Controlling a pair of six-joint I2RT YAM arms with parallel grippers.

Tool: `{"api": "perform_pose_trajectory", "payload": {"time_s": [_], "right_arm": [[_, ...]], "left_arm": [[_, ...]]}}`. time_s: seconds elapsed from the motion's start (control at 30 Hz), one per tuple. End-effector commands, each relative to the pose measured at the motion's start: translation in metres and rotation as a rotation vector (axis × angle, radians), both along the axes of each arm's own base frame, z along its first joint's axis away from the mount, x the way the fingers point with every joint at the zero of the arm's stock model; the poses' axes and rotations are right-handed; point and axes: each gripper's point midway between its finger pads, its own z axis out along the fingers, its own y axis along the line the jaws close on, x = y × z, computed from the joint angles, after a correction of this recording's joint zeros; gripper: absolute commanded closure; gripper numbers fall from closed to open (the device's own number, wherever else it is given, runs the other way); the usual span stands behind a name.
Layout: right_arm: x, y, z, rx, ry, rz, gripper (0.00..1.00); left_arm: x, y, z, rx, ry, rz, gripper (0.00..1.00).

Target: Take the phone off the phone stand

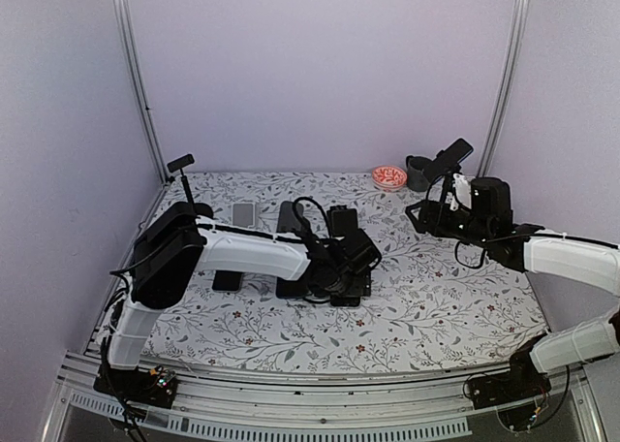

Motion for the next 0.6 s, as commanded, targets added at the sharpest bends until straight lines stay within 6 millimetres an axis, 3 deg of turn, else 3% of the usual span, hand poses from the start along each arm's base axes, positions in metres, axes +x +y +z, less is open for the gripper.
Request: {"api": "perform_pose_trajectory", "payload": {"time_s": [0.0,0.23,0.37,0.57], "right_arm": [[-0.003,-0.001,0.007,0.018,-0.034,0.021,0.01],[-0.008,-0.003,0.008,0.031,-0.040,0.028,0.01],[-0.009,-0.007,0.012,0.040,-0.051,0.015,0.01],[-0.012,-0.024,0.022,0.094,-0.081,0.022,0.01]], "left_arm": [[-0.006,0.014,-0.026,0.081,0.032,0.035,0.14],[-0.006,0.018,-0.029,0.077,0.041,0.040,0.02],[-0.005,0.015,-0.025,0.057,0.032,0.018,0.01],[0.002,-0.001,0.014,-0.024,-0.063,-0.059,0.01]]}}
